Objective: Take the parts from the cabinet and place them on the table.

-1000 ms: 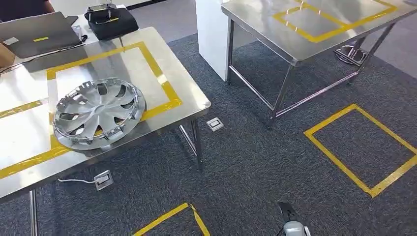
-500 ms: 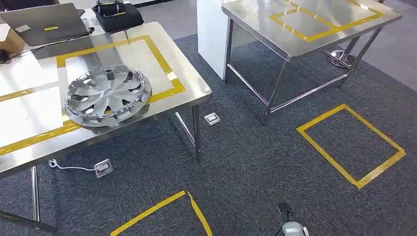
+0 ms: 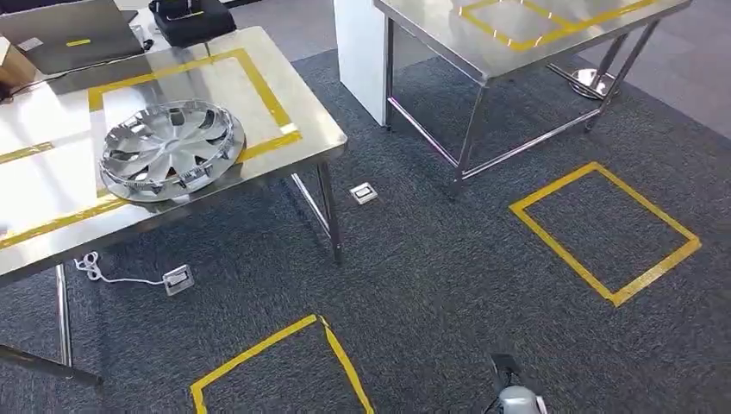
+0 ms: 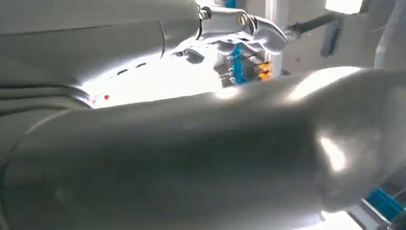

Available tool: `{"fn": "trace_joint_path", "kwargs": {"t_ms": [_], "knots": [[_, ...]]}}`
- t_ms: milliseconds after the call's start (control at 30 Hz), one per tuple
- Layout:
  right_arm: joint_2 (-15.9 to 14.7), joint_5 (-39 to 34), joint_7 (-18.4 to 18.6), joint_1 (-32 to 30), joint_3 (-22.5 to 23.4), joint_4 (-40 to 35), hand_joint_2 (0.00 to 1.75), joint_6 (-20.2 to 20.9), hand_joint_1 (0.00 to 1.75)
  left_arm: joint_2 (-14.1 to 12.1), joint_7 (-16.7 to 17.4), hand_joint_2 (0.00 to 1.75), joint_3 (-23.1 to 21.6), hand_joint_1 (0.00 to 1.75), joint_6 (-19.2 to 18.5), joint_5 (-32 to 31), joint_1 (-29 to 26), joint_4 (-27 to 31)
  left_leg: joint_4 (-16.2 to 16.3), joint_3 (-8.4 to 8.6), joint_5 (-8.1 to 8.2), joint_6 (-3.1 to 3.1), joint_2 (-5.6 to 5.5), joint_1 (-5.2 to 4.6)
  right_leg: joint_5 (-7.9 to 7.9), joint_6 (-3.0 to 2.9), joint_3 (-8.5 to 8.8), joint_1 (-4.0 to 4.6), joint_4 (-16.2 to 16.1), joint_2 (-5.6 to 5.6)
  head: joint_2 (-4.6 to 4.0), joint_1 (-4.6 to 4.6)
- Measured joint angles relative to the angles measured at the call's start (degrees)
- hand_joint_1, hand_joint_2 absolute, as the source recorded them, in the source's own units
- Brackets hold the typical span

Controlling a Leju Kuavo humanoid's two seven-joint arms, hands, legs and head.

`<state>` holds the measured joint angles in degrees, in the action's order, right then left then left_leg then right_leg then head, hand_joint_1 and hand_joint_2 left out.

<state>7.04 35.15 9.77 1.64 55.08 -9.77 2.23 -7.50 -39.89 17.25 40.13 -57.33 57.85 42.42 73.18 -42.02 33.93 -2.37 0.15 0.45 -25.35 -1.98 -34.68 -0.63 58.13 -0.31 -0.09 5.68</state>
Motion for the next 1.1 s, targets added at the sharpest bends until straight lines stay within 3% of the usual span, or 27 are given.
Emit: {"fn": "trace_joint_path", "kwargs": {"t_ms": [33, 67, 133, 167, 200, 233, 300, 367, 400, 467, 533, 567, 600, 667, 700, 733, 767, 800, 900, 967, 1100], "knots": [[0.00, 0.00, 0.00, -0.01, 0.04, 0.00, 0.00, 0.00, 0.00, -0.11, 0.02, 0.00, 0.28, 0.00, 0.00, 0.00, 0.00, -0.80, 2.72, -0.15, 0.15, -0.10, 0.00, 0.07, 0.66, 0.05, -0.80, 0.00, 0.03, -0.01, 0.00, -0.02], [0.00, 0.00, 0.00, 0.00, 0.11, 0.00, 0.00, 0.02, 0.00, -0.15, 0.07, 0.00, 0.37, 0.00, 0.00, 0.00, 0.01, -1.31, 3.15, 0.65, -1.21, -0.16, 0.01, 0.15, 1.30, 0.13, -1.61, -0.02, 0.05, -0.02, 0.00, 0.02], [0.07, 0.00, 0.00, 0.03, 0.19, 0.00, 0.00, 0.15, 0.00, -0.22, 0.48, 0.00, 0.52, 0.00, 0.00, -0.52, 0.46, -2.03, -2.71, 5.79, -5.59, -0.14, 0.02, 0.30, 2.58, 0.46, -3.28, -0.07, 0.18, -0.06, 0.00, 0.02], [0.11, 0.00, 0.00, 0.08, 0.20, 0.00, 0.00, 0.17, 0.00, -0.28, 0.78, 0.00, 0.72, 0.00, 0.00, -0.52, 0.85, -2.27, -7.65, 9.46, -6.15, -0.06, 0.02, 0.33, 3.03, 0.69, -3.85, -0.09, 0.26, -0.06, 0.00, 0.04], [0.11, 0.00, 0.00, 0.14, 0.22, -0.02, 0.00, 0.20, 0.00, -0.48, 1.33, 0.00, 0.85, 0.00, 0.00, -0.33, 1.39, -2.74, -13.15, 12.74, -3.41, 0.14, 0.00, 0.22, 3.59, 1.10, -4.34, 0.07, 0.38, -0.01, 0.00, 0.05], [0.13, 0.02, 0.00, 0.19, 0.22, 0.00, 0.00, 0.24, 0.00, -0.68, 1.84, 0.00, 0.85, 0.00, 0.00, -0.17, 1.89, -3.41, -15.96, 14.47, -2.50, 0.65, -0.20, -0.14, 4.03, 1.48, -4.52, 0.11, 0.45, 0.05, 0.00, 0.13], [0.15, 0.15, 0.00, 0.21, 0.24, 0.00, 0.00, 0.26, 0.00, -1.55, 3.33, 0.00, 0.87, 0.00, -0.19, 0.78, 2.71, -5.78, -15.49, 13.46, -2.89, 1.40, -0.14, -0.30, 4.95, 2.22, -4.42, 0.07, -0.10, 0.12, 0.00, 0.24], [0.17, 0.18, 0.00, 0.10, 0.24, 0.00, 0.00, 0.33, 0.00, -2.22, 8.43, 0.00, 0.79, 0.00, -2.76, 1.53, 3.94, -9.06, -15.81, 12.97, -4.02, 2.71, 0.08, 0.03, 5.27, 3.00, -4.80, -0.23, 0.00, 0.14, 0.00, 0.31], [0.20, 0.28, 0.00, 0.10, 0.24, 0.00, 0.00, 0.31, 0.00, -2.66, 12.10, 1.75, 0.59, 0.00, -5.33, 1.92, 4.44, -10.74, -15.80, 12.78, -4.50, 3.19, 0.13, 0.00, 3.15, 3.15, -5.56, -0.25, 1.81, 0.20, 0.00, 0.44], [0.17, 0.39, 0.00, 0.21, 0.26, 0.00, 0.00, 0.13, 0.00, -3.70, 18.00, 1.75, -0.22, 0.00, -11.42, 3.88, 4.15, -13.84, -15.73, 11.63, -5.51, 3.45, 0.12, -0.03, -2.73, 3.54, -8.95, -0.24, 10.84, 0.25, 0.00, 0.50], [0.17, 0.35, 0.00, 0.09, 0.44, 0.00, 0.00, -0.33, 0.00, -4.53, 22.48, 1.75, -0.53, 0.00, -16.86, 5.62, 2.69, -16.90, -15.58, 10.53, -6.28, 3.40, 0.09, -0.12, -5.96, 3.64, -11.16, -0.24, 18.50, 0.25, 0.00, 0.55], [0.17, 0.31, 0.00, 0.09, 0.63, 0.00, 0.00, -0.53, 0.00, -4.79, 24.29, 1.75, -0.59, 0.00, -19.05, 6.78, 1.27, -18.08, -15.57, 10.25, -6.57, 3.31, 0.02, -0.14, -5.64, 3.54, -10.32, -0.24, 18.09, 0.25, 0.00, 0.72], [0.20, 0.24, 0.00, 0.12, 0.83, 0.00, 0.00, -0.89, 0.00, -4.88, 26.41, 1.75, -0.59, 0.00, -20.91, 7.84, -0.60, -19.26, -15.54, 10.12, -6.71, 3.20, -0.01, -0.17, -4.31, 3.35, -8.09, -0.22, 15.26, 0.25, 0.00, 0.81], [0.17, 0.15, 0.00, 0.30, 1.36, 0.00, 0.00, -1.22, 0.00, -4.46, 32.18, 1.75, -0.63, 0.00, -23.43, 8.99, -6.32, -21.49, -15.50, 10.22, -6.77, 3.01, 0.17, -0.30, -0.43, 2.69, -0.71, -0.11, 4.05, 0.31, 0.00, 1.20], [0.15, 0.15, 0.00, 0.40, 1.53, 0.00, 0.00, -1.22, 0.00, -4.04, 33.18, 1.75, -0.63, 0.00, -23.12, 9.49, -9.68, -22.21, -15.44, 10.14, -6.82, 2.85, 0.52, -0.30, -1.46, 2.19, 1.16, 0.14, 0.17, 0.39, 0.00, 1.11], [0.15, 0.15, 0.00, 0.30, 1.62, 0.00, 1.75, -1.22, 0.00, -3.81, 33.31, 1.75, -0.63, 0.00, -22.55, 9.86, -12.75, -22.88, -15.33, 9.84, -6.84, 2.36, 0.66, -0.70, -0.79, 1.98, 1.06, 0.44, -0.06, 0.39, 0.00, 1.12], [0.17, 0.17, 0.02, 0.25, 1.66, 0.02, 1.75, -1.18, 0.00, -3.03, 33.93, 1.75, -0.66, 0.00, -22.86, 10.09, -15.40, -23.88, -15.34, 9.70, -6.87, 2.10, 0.74, -0.49, -0.71, 1.94, 1.00, 0.47, -0.15, 0.44, 0.00, 1.36], [0.20, 0.31, 0.02, 0.24, 1.73, 0.02, 1.75, -1.14, 0.00, -2.69, 35.55, 1.75, -0.66, 0.00, -24.36, 10.54, -17.58, -24.54, -15.27, 9.62, -6.73, 2.48, 0.79, -0.54, -0.57, 2.14, 0.94, 0.46, -0.24, 0.45, 0.00, 1.33], [0.15, 0.96, 0.00, 0.19, 1.84, 0.02, 1.75, -0.33, 0.00, -1.35, 43.90, 1.75, -0.59, 0.00, -29.86, 12.70, -24.94, -26.64, -15.78, 9.78, -6.80, 2.27, 1.16, -0.64, -0.61, 2.04, 0.97, 0.34, -0.25, 0.76, 0.00, 1.31], [0.15, 1.01, 0.00, 0.18, 1.95, 0.02, 1.75, 0.18, 0.00, 0.46, 47.26, 1.75, 0.42, 0.00, -32.57, 16.25, -31.37, -27.95, -16.00, 10.06, -6.80, 2.23, 1.18, -0.75, -0.77, 1.82, 1.07, 0.27, -0.25, 0.75, 0.00, 1.27], [0.00, 2.56, 0.00, 0.04, 2.05, 0.02, 1.75, 0.33, 0.00, 5.03, 51.72, 1.75, 3.54, 0.00, -33.16, 21.88, -44.32, -30.34, -16.06, 10.14, -6.81, 2.00, 1.18, -0.71, -0.87, 1.67, 0.90, 0.34, -0.23, 0.74, 0.00, 1.29]]}}
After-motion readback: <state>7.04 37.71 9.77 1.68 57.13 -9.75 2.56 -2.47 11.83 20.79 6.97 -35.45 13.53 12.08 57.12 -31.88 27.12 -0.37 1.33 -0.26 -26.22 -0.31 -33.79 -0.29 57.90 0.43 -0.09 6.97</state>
